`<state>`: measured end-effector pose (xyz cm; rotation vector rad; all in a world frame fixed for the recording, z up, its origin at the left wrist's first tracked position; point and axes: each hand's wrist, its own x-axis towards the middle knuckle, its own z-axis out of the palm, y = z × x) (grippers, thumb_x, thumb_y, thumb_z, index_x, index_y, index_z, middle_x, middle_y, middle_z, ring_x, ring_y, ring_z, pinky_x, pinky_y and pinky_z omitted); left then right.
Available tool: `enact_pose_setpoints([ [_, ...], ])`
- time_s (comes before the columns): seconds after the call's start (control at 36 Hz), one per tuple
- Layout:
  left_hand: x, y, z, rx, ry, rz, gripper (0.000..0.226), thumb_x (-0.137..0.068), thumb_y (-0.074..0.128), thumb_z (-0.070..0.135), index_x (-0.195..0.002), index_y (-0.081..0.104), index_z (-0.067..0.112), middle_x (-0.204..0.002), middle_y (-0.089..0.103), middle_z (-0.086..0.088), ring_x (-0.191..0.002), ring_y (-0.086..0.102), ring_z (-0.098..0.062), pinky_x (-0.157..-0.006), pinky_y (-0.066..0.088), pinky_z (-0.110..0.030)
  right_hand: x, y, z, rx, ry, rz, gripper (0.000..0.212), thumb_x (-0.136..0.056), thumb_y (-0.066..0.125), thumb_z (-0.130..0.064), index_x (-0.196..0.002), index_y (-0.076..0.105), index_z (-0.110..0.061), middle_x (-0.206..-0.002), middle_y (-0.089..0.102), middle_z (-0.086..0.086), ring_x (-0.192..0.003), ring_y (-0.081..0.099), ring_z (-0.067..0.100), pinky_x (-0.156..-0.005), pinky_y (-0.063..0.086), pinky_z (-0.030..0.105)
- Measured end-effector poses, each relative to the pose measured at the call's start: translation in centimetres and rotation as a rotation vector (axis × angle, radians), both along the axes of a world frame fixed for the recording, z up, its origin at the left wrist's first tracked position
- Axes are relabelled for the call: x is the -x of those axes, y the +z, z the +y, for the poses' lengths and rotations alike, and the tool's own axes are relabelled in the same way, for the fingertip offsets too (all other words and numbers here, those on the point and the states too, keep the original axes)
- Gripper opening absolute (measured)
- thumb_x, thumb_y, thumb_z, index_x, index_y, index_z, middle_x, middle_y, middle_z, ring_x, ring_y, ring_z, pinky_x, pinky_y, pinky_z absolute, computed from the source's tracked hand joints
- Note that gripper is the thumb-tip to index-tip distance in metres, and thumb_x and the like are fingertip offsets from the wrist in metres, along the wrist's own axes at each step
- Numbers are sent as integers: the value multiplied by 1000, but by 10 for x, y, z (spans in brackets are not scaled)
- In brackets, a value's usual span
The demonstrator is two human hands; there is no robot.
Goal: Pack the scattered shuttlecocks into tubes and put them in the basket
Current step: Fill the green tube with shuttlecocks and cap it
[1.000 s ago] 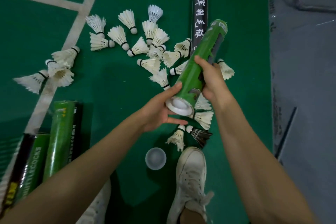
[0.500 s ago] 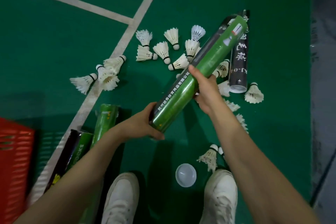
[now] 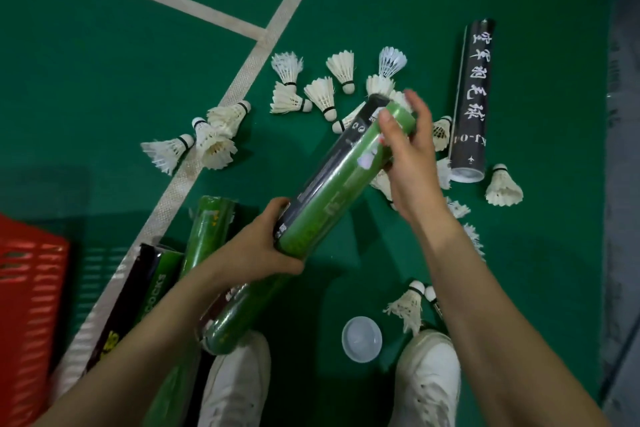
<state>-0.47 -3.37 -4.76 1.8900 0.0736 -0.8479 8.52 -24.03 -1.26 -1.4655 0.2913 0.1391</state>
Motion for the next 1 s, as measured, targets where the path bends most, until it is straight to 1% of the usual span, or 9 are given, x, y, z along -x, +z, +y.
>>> enact_pose_setpoints([
  [0.06,3,2,4,-23,-33,2,86,-74,81,15,-133,22,35,-115,54,6,-93,64,-15,-81,57,-28,1,3,-1,25,3,-32,10,-90,63,-25,-96,56,-21,-83,62,-12,-72,60,1,-72,50,25],
  [0.19,1,7,2,-42,3,-6,90,-57,81,63,-131,37,36,-117,60,16,-100,62,-2,-89,50,-22,14,-3,-2,-20,-43,-39,33,-86,68,-30,-67,44,-17,-65,49,-5,-65,46,15,-73,40,33],
  [0.33,-6,15,-13,-100,-7,-160,85,-61,75,67,-132,38,36,-110,64,15,-89,64,1,-81,53,-22,30,-11,2,-78,-14,-19,53,-71,74,-51,-85,56,-3,-71,51,1,-74,45,21,-79,39,36],
  [0.44,0,16,-17,-202,-80,-154,87,-53,63,81,-126,39,39,-108,65,13,-90,65,-8,-84,54,-35,39,-23,-4,-66,-32,64,22,-87,61,-40,-80,60,-19,-78,66,-6,-77,60,10,-81,48,28],
  [0.61,19,5,-9,-352,-188,7,79,-62,72,71,-123,41,31,-108,64,4,-88,64,-15,-86,53,-37,86,-63,-23,253,71,248,26,-101,30,-47,-108,50,-32,-113,57,-6,-110,56,16,-92,50,38],
  [0.67,26,-1,-5,-405,-206,59,73,-68,73,64,-123,41,28,-108,62,3,-89,63,-17,-87,52,-35,101,-83,-35,450,237,313,25,-99,37,-44,-108,50,-25,-115,57,0,-108,56,19,-92,49,39],
  [0.72,32,-8,-3,-423,-217,121,72,-69,73,62,-123,40,27,-108,60,3,-90,63,-18,-86,52,-33,116,-101,-47,706,526,395,26,-95,51,-41,-111,54,-20,-120,57,6,-108,55,20,-91,42,28],
  [0.81,40,-17,-4,-455,-232,178,74,-69,74,60,-124,40,25,-109,58,1,-91,62,-20,-86,51,-33,136,-115,-57,958,854,384,44,-89,62,-38,-124,53,-13,-126,49,10,-120,44,25,-90,34,25],
  [1.0,52,-28,-18,-525,-293,194,78,-68,76,57,-127,38,22,-109,56,0,-92,59,-22,-86,50,-33,151,-113,-60,1233,1026,174,54,-82,69,-39,-125,48,-13,-124,44,7,-118,36,24,-94,35,34],
])
